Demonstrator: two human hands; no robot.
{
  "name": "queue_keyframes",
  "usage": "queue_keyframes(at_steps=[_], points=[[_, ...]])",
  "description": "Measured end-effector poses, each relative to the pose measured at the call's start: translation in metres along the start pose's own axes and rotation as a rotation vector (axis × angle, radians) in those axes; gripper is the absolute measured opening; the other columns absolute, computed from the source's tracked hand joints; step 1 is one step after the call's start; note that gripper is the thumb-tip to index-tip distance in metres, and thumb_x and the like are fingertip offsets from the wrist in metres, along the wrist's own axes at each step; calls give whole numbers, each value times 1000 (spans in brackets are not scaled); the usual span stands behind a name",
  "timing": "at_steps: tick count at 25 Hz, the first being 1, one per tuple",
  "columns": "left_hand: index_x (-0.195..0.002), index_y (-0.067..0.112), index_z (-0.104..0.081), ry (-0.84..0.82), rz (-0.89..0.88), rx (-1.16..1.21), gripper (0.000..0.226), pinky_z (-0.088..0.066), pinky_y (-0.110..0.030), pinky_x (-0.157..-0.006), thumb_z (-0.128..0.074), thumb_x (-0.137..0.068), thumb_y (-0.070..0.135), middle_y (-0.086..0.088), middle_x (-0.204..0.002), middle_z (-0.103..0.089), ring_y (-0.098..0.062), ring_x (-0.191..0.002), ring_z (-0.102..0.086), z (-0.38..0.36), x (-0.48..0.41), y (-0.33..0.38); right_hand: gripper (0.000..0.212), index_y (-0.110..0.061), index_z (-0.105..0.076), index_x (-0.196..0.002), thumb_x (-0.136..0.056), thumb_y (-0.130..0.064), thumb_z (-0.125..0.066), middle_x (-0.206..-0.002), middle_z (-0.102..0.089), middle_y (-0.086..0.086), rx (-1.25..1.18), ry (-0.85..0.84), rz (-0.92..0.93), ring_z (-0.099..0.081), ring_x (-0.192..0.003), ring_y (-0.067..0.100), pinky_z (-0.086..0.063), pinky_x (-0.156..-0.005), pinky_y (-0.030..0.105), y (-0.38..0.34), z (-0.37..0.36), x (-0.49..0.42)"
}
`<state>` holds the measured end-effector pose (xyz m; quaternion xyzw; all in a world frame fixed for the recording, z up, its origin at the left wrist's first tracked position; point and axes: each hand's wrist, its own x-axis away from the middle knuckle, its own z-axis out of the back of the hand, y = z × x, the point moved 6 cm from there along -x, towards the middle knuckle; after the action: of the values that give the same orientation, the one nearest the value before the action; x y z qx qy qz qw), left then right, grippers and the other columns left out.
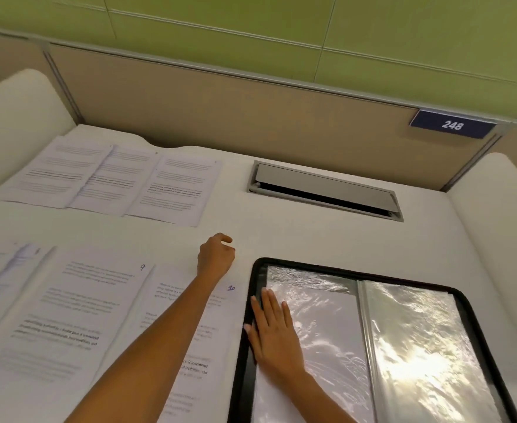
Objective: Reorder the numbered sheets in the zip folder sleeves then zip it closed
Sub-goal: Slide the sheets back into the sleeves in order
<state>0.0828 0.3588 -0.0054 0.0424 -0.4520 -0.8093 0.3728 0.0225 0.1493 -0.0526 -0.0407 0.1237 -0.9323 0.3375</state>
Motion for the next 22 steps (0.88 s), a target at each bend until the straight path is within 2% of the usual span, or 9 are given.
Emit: queue_keyframes(at_steps=[5,7,9,11,13,15,18,22], points=[[-113,17,-62,123,13,-16,21,-56,-35,-85,-61,-92,13,-9,-111,-69,-25,-96,-66,52,-3,-26,56,-29,-22,-152,-102,-53,-16,-161,-4,-12,-289,34,120,2,-148,4,3,-120,26,-41,1,-14],[-114,15,-62,154,25,-13,22,-53,-31,-83,-61,-93,12,-10,-114,-68,-25,-98,-65,71,-12,-33,54,-31,-29,-149,-102,-53,-16,-159,-9,-16,-354,78,150,-2,-147,0,2,-120,23,-50,9,-28],[-115,14,-62,175,9,-36,22,-50,-30,-83,-60,-93,12,-9,-115,-67,-25,-101,-63,92,-24,-38,53,-30,-42,-142,-101,-53,-20,-156,-20,-16,-397,159,127,-10,-145,-2,-6,-120,21,-60,20,-51],[-118,12,-62,178,-27,-93,25,-49,-31,-85,-58,-93,11,-8,-117,-66,-25,-104,-63,110,-40,-41,51,-27,-48,-138,-100,-53,-26,-151,-33,-14,-473,191,28,-21,-140,-2,-21,-115,21,-69,28,-84],[-125,12,-59,149,-87,-184,31,-48,-33,-91,-58,-94,13,-8,-124,-63,-25,-111,-60,120,-60,-45,43,-23,-49,-136,-100,-45,-38,-140,-46,-8,-580,189,-126,-32,-130,0,-33,-104,18,-76,30,-124],[-134,12,-53,112,-139,-312,39,-43,-36,-101,-57,-95,19,-9,-137,-54,-26,-124,-51,128,-82,-50,39,-18,-50,-134,-100,-36,-47,-130,-54,0,-640,170,-290,-44,-123,11,-42,-96,25,-81,27,-168],[-145,15,-40,50,-216,-598,51,-28,-41,-113,-50,-98,33,-7,-154,-33,-25,-141,-31,129,-110,-60,45,-10,-49,-135,-98,-34,-53,-130,-55,11,-654,57,-476,-52,-119,26,-45,-98,36,-88,13,-225],[-150,16,-29,-11,-301,-752,56,-20,-44,-117,-40,-101,40,-6,-160,-20,-24,-147,-17,125,-133,-69,51,-2,-47,-135,-96,-35,-56,-131,-50,17,-566,16,-577,-50,-121,31,-42,-96,36,-102,4,-272]])
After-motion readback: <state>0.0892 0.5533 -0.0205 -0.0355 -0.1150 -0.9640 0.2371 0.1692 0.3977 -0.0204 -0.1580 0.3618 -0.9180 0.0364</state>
